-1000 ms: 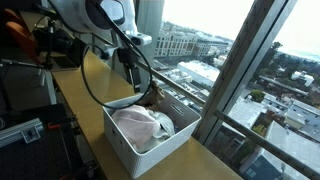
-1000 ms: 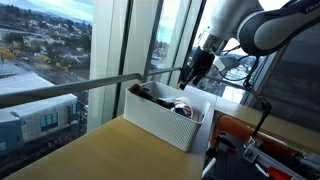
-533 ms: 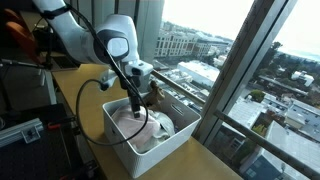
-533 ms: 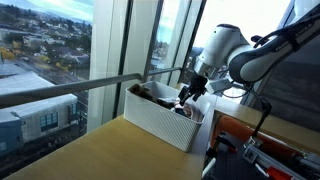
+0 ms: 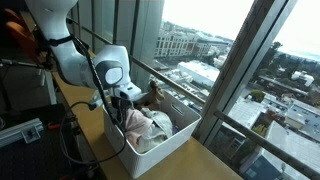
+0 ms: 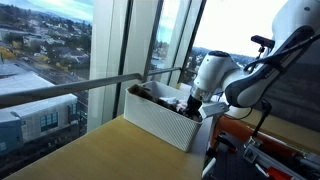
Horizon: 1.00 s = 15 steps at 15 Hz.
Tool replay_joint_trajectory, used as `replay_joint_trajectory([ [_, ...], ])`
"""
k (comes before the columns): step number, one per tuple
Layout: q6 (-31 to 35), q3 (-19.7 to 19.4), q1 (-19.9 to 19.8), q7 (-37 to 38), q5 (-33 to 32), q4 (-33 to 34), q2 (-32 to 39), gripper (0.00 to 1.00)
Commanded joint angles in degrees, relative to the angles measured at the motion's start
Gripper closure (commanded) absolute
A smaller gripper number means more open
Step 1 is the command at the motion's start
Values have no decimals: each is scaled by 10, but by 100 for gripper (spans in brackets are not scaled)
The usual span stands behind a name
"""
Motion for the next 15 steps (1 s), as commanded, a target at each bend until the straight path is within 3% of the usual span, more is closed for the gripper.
replay_joint_trajectory([
  [1,29,-9,2,41,1,-29,13,42],
  [6,12,18,-29,13,54,-58,-101,77],
  [9,20,9,-28,12,64,-55,-173,97],
  [12,26,12,-23,-1,82,-39,-241,94],
  [15,17,15,3,-41,140,-12,-296,94],
])
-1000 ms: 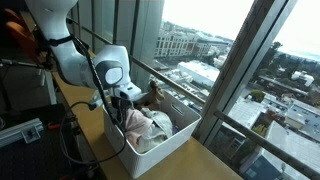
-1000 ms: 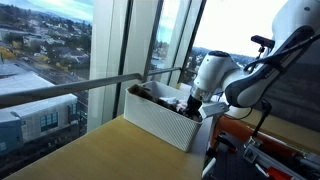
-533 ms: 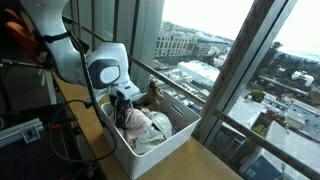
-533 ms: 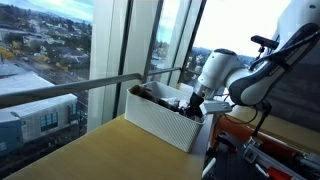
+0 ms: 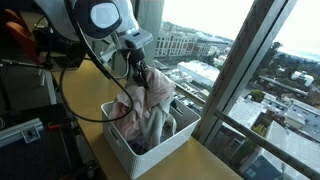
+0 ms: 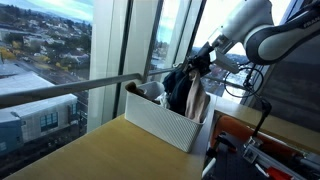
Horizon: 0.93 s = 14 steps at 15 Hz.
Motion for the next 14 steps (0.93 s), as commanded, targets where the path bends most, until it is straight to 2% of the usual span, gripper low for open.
replay_joint_trajectory([
  [1,-12,8,36,-58,74,26,-75,94],
  [3,-25,14,72,-91,103,50,-100,94],
  [4,-30,52,56,-128,140,61,-111,94],
  [7,-58,97,87,-194,201,108,-131,94],
  [11,-99,164,90,-226,207,206,-136,94],
  [14,-142,210,89,-220,196,298,-121,94],
])
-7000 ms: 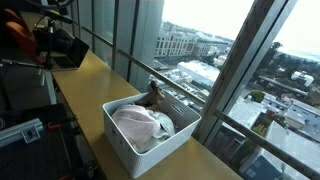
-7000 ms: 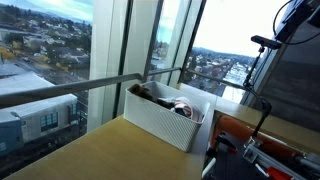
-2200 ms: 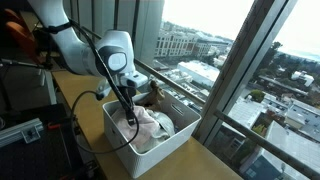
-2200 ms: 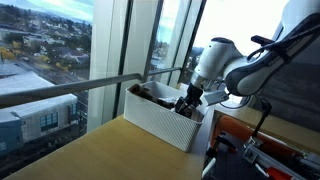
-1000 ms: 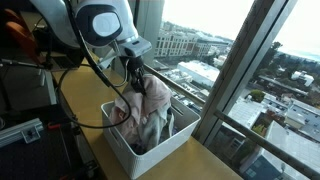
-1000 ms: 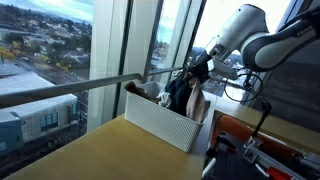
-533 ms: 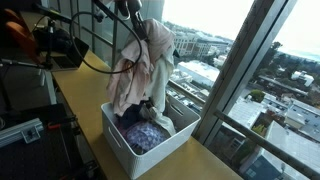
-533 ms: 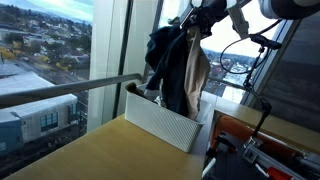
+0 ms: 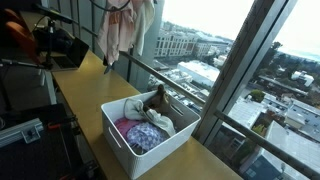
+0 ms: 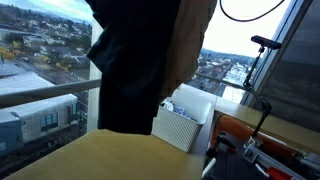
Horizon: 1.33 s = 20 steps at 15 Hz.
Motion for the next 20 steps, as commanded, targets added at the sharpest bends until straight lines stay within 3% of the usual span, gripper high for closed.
replay_joint_trajectory([
  [1,-76,52,-3,-10,2,128,29,94],
  [5,-178,132,3,46,-41,257,105,94],
  [7,-183,154,14,79,-83,262,142,94],
  [11,-169,117,47,92,-113,209,187,94],
  [16,-176,52,50,78,-73,87,199,94],
  [20,-158,33,56,83,-40,8,215,94],
])
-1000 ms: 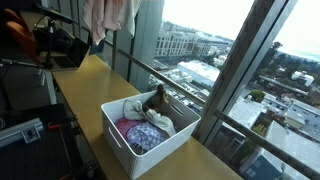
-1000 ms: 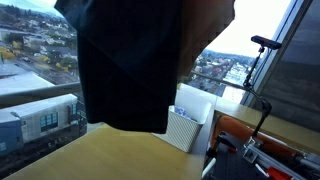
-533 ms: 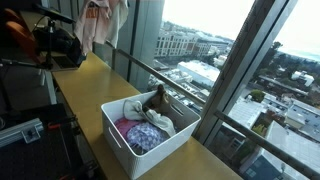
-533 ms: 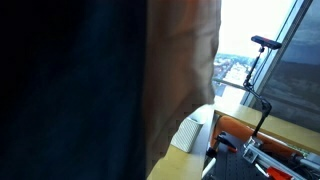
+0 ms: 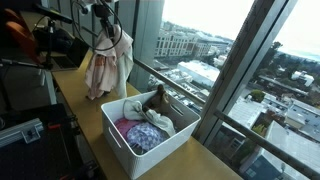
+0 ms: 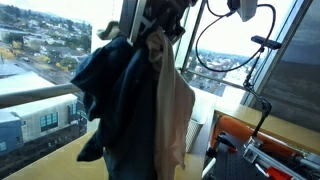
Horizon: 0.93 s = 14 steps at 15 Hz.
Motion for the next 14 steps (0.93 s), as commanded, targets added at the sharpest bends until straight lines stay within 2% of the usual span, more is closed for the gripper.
replay_joint_trajectory([
  [1,28,-20,18,-2,37,-61,-2,94],
  [3,46,-24,20,-3,41,-82,8,94],
  [4,52,-27,20,-2,41,-90,10,82],
  [5,55,-30,18,-9,45,-95,11,50],
  [7,55,-42,10,-18,51,-100,1,43],
  [11,41,-70,-8,-42,69,-91,-51,13],
  [13,35,-84,-19,-39,47,-81,-70,2],
  [14,32,-90,-29,-43,38,-76,-73,0],
])
